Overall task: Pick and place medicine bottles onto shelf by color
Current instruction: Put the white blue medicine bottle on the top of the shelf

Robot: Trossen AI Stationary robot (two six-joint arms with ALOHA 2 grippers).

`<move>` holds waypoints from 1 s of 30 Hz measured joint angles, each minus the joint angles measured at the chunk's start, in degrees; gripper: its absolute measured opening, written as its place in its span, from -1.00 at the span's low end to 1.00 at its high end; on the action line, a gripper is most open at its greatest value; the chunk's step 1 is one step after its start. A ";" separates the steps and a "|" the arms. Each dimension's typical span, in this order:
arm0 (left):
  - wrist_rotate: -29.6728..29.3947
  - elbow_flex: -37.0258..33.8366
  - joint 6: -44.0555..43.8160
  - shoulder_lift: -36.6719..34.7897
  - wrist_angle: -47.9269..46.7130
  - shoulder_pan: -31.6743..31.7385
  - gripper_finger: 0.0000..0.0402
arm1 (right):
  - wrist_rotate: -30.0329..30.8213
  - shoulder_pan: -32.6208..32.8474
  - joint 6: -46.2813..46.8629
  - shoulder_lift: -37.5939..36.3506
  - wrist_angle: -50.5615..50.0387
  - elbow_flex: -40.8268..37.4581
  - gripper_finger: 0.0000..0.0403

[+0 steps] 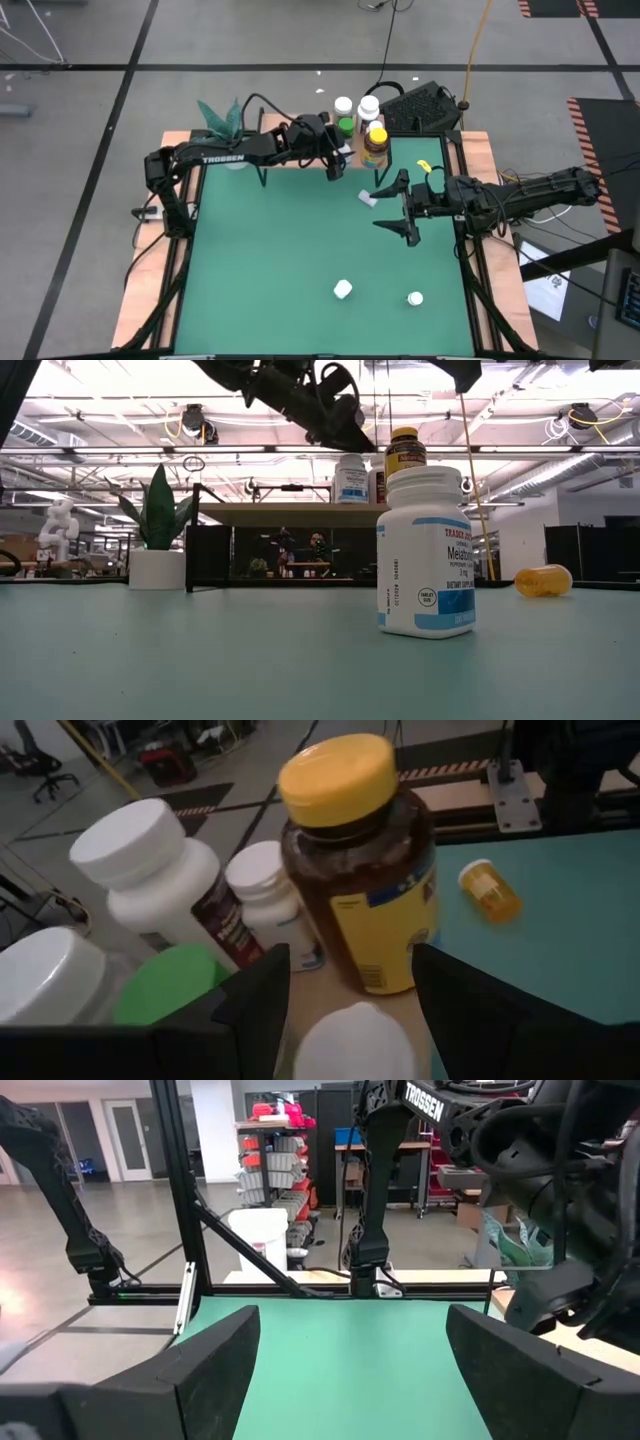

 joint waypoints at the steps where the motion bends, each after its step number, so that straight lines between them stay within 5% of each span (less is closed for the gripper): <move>1: -0.02 0.00 0.36 -0.05 -0.01 -0.20 0.07 | 0.00 0.00 0.00 0.00 -0.11 0.00 0.56; 11: -12.67 0.02 6.49 -6.09 -1.24 -5.75 0.07 | 0.09 0.00 -0.84 -0.02 -0.08 0.01 0.56; 21: -19.54 -0.30 -7.85 -8.48 -16.27 -10.29 0.06 | 0.04 0.00 -0.42 -0.02 0.17 0.00 0.56; 30: -23.99 -9.53 -13.67 -8.02 -10.28 -7.55 0.06 | 0.09 0.00 -0.42 -0.02 0.17 0.01 0.56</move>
